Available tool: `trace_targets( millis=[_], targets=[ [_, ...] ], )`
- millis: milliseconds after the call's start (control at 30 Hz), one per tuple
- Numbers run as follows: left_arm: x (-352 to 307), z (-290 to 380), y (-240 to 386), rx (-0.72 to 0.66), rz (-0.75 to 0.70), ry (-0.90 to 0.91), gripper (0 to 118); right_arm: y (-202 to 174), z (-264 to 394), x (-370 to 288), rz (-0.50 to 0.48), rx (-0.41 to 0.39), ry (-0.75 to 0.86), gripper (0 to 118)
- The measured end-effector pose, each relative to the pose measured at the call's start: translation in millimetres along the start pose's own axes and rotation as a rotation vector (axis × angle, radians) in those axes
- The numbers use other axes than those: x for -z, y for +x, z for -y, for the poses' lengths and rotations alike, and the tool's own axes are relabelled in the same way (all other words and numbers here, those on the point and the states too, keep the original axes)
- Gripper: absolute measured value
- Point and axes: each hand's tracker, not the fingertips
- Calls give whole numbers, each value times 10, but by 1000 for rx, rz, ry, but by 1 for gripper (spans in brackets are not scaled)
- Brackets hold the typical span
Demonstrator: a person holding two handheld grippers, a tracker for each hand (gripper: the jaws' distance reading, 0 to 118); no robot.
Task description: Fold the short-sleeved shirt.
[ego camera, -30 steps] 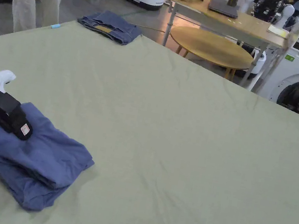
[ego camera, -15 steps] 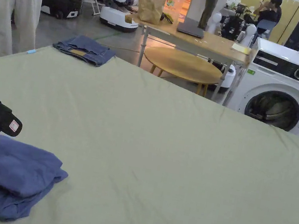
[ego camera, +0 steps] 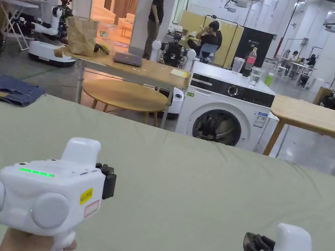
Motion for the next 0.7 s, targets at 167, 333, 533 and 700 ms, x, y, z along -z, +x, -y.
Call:
trace_targets(
  millis=[167,333,533,700],
  targets=[
    [18,54,506,152,-173,176,0,-111,-172,-124,128,-57,165,0],
    [-77,-49,514,182,-177,204,0,-76,-291,-165,91,-33,196,0],
    [-139,-126,407,149,-187,207,0,-105,-349,-169,94,-20,219,0],
    [-153,-118,412,167,-187,206,0,-138,-383,-184,93,-22,232,0]
  ],
)
